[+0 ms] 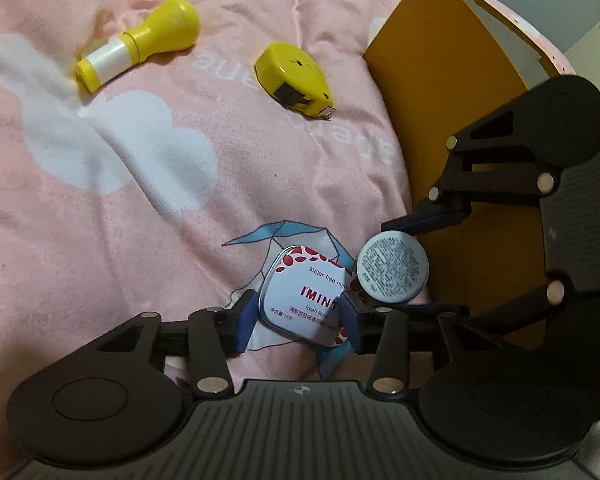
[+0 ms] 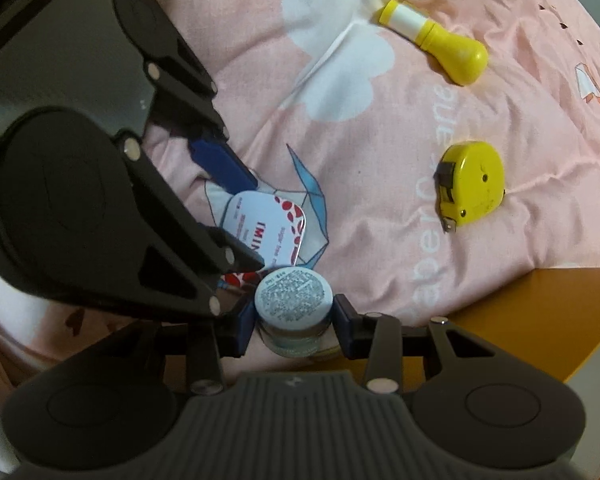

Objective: Organize rigid objects
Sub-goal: 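Lift the IMINT tin and white jar and carry them over the box, then open both tools to drop the tin and jar into the box, then withdraw, then grasp the yellow-capped stick bottle with the left tool while the right tool grasps the yellow tape measure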

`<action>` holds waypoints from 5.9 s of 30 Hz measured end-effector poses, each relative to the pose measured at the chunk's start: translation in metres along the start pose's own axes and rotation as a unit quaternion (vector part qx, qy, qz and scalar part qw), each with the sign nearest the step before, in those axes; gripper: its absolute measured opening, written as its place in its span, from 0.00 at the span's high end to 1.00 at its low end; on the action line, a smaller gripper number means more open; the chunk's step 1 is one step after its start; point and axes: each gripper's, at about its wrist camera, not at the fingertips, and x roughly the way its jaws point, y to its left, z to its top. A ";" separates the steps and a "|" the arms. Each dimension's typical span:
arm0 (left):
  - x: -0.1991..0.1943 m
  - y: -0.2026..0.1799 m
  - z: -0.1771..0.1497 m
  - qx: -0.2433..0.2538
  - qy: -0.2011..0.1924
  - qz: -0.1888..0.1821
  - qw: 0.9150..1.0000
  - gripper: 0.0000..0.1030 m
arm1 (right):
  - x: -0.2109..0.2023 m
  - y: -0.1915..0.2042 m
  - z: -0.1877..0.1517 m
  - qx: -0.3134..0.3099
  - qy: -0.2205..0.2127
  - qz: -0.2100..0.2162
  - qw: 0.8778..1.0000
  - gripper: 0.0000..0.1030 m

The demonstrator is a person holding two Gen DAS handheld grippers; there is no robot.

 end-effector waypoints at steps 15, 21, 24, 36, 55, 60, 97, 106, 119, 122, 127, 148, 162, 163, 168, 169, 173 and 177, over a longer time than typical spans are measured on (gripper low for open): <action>-0.023 -0.002 -0.009 -0.015 -0.069 -0.033 0.997 0.74 | -0.002 0.007 0.006 0.029 -0.001 -0.032 0.999 0.61; -0.033 -0.002 -0.013 -0.008 -0.068 -0.047 0.997 0.78 | -0.037 0.010 -0.005 0.060 -0.058 -0.089 0.992 0.61; -0.037 0.000 -0.014 -0.020 -0.078 -0.047 0.996 0.79 | -0.061 0.016 -0.016 0.086 -0.083 -0.136 0.983 0.61; -0.027 -0.010 -0.014 0.011 -0.049 -0.059 0.997 0.79 | -0.145 0.001 -0.103 0.350 -0.241 -0.146 0.893 0.60; -0.062 -0.025 -0.001 0.011 -0.112 -0.046 0.993 0.81 | -0.087 -0.027 -0.213 0.511 -0.158 -0.138 0.834 0.60; -0.091 -0.045 0.019 0.040 -0.151 -0.070 0.985 0.81 | -0.081 -0.048 -0.209 0.469 -0.139 -0.127 0.863 0.60; -0.022 -0.166 0.094 0.173 -0.076 -0.093 0.977 0.81 | -0.087 -0.080 -0.204 0.495 -0.218 -0.187 0.820 0.66; 0.035 -0.187 0.118 0.178 -0.017 -0.069 0.981 0.81 | -0.099 -0.084 -0.257 0.593 -0.269 -0.185 0.736 0.81; 0.076 -0.172 0.131 0.109 0.034 -0.096 0.989 0.80 | -0.093 -0.081 -0.257 0.582 -0.280 -0.192 0.739 0.80; 0.070 -0.174 0.129 0.126 0.028 -0.058 0.990 0.75 | -0.094 -0.080 -0.255 0.580 -0.273 -0.196 0.742 0.80; 0.048 -0.178 0.125 0.165 -0.002 -0.036 0.986 0.73 | -0.096 -0.078 -0.248 0.580 -0.260 -0.206 0.744 0.77; -0.081 -0.124 0.103 0.214 -0.104 -0.037 0.971 0.73 | -0.122 -0.051 -0.194 0.533 -0.273 -0.187 0.778 0.72; -0.148 -0.011 0.106 0.213 -0.121 0.049 0.968 0.73 | -0.137 -0.058 -0.085 0.417 -0.304 -0.068 0.854 0.55; -0.147 -0.005 0.106 0.218 -0.115 0.050 0.968 0.73 | -0.135 -0.060 -0.076 0.409 -0.298 -0.062 0.860 0.53; -0.139 0.018 0.106 0.263 -0.095 0.066 0.958 0.70 | -0.120 -0.067 -0.030 0.375 -0.275 -0.031 0.885 0.42; -0.137 0.022 0.107 0.271 -0.092 0.066 0.956 0.69 | -0.116 -0.070 -0.023 0.373 -0.269 -0.022 0.888 0.42; -0.120 0.033 0.112 0.302 -0.088 0.065 0.947 0.58 | -0.094 -0.090 -0.002 0.395 -0.236 0.004 0.888 0.42; -0.101 0.040 0.115 0.333 -0.084 0.060 0.937 0.46 | -0.072 -0.108 0.009 0.423 -0.201 0.015 0.883 0.42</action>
